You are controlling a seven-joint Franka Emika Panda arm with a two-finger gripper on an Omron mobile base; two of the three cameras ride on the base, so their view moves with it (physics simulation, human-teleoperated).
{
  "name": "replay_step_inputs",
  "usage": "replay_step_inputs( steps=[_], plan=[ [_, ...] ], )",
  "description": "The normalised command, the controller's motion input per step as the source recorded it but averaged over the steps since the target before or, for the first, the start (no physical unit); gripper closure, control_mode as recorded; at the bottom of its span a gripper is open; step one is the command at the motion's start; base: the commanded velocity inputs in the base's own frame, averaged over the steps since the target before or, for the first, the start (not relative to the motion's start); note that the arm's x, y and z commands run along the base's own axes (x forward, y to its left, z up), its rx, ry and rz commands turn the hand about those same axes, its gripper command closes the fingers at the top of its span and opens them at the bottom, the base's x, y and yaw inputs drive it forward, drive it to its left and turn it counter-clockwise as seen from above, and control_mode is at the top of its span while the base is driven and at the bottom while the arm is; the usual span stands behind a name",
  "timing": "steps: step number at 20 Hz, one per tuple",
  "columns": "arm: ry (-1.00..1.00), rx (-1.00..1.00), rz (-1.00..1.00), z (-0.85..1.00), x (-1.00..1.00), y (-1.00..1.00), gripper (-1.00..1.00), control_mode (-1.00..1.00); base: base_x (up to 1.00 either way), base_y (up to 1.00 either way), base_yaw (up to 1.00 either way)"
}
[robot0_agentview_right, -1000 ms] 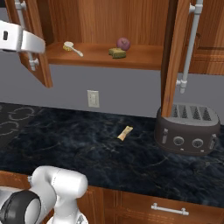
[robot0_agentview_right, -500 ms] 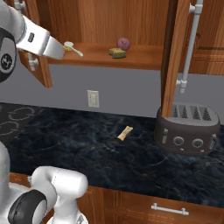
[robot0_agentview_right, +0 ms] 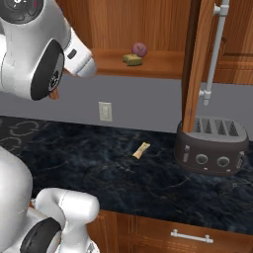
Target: Pick the dish brush and sponge from the cabinet and place them on the counter.
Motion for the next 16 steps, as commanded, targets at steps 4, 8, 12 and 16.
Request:
replay_step_inputs(
  steps=[4,8,12,16],
  plan=[
    [0.02,0.31,0.01,0.00,0.00,-0.22,-1.00,-1.00,0.00,0.00,0.00],
    [0.03,0.16,0.04,-0.12,0.10,0.00,-1.00,-1.00,0.00,0.00,0.00],
    [0.04,0.17,0.06,-0.24,0.18,0.01,-1.00,-1.00,0.00,0.00,0.00],
    [0.04,0.21,0.08,-0.17,0.08,0.00,-1.00,-1.00,0.00,0.00,0.00]
  ],
)
